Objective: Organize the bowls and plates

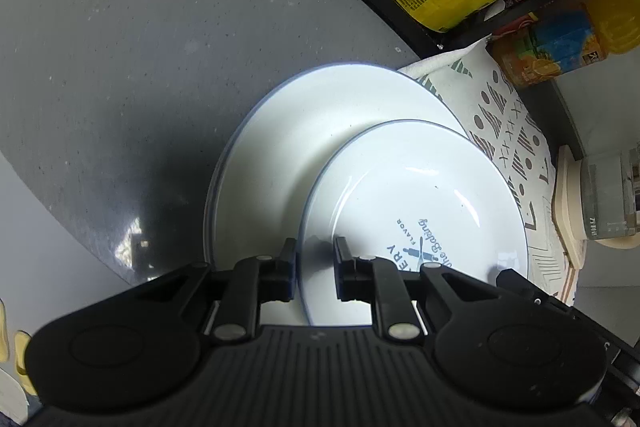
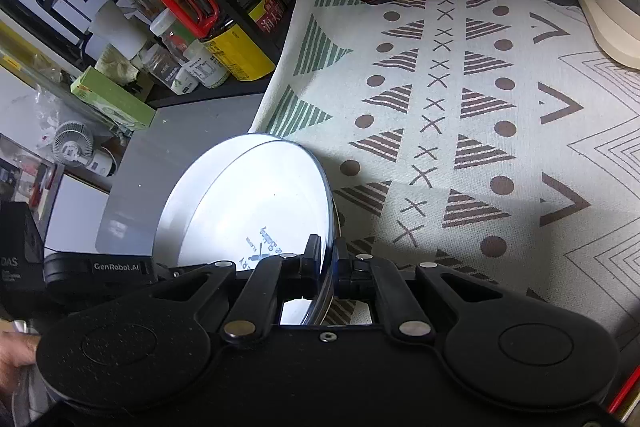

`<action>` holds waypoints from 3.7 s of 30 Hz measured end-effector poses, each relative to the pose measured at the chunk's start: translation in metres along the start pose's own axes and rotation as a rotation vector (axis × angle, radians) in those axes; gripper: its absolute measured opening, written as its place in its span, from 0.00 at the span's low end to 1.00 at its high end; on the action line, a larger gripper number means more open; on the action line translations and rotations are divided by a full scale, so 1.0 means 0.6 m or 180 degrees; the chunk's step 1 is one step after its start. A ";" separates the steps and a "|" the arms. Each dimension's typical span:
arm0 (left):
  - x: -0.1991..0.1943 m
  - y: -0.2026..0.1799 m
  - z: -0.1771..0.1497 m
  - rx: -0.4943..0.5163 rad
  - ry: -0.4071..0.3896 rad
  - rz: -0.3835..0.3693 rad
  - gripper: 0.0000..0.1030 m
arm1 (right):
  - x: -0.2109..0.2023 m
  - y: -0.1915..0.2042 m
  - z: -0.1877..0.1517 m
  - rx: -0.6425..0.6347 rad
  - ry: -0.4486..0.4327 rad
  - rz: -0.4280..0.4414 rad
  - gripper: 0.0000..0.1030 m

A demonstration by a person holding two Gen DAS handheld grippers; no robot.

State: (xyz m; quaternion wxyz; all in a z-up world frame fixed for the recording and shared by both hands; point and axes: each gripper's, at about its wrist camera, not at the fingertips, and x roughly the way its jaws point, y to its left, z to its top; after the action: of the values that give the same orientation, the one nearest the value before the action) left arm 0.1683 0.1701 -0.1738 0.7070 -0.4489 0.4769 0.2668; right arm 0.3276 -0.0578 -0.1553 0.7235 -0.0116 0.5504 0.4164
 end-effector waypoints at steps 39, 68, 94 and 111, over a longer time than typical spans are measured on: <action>-0.034 0.001 0.027 0.0404 -0.0332 0.0424 0.38 | 0.039 0.025 -0.010 -0.0243 0.0216 -0.0348 0.21; -0.046 -0.011 0.030 0.0468 -0.0254 0.0475 0.40 | 0.005 0.013 -0.008 0.0010 0.0104 -0.0189 0.27; -0.098 -0.254 -0.116 0.1250 -0.0432 -0.0048 0.89 | -0.251 -0.102 -0.068 0.0176 -0.0737 -0.0273 0.95; -0.067 -0.381 -0.228 0.1685 -0.0309 -0.0294 0.90 | -0.352 -0.217 -0.142 0.0468 -0.1048 -0.0510 0.95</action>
State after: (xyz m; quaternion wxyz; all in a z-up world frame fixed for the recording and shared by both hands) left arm 0.2767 -0.0531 -0.0697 0.8332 -0.2565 0.4747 0.1215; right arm 0.3305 -0.3077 -0.0760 0.8336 0.0657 0.4509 0.3124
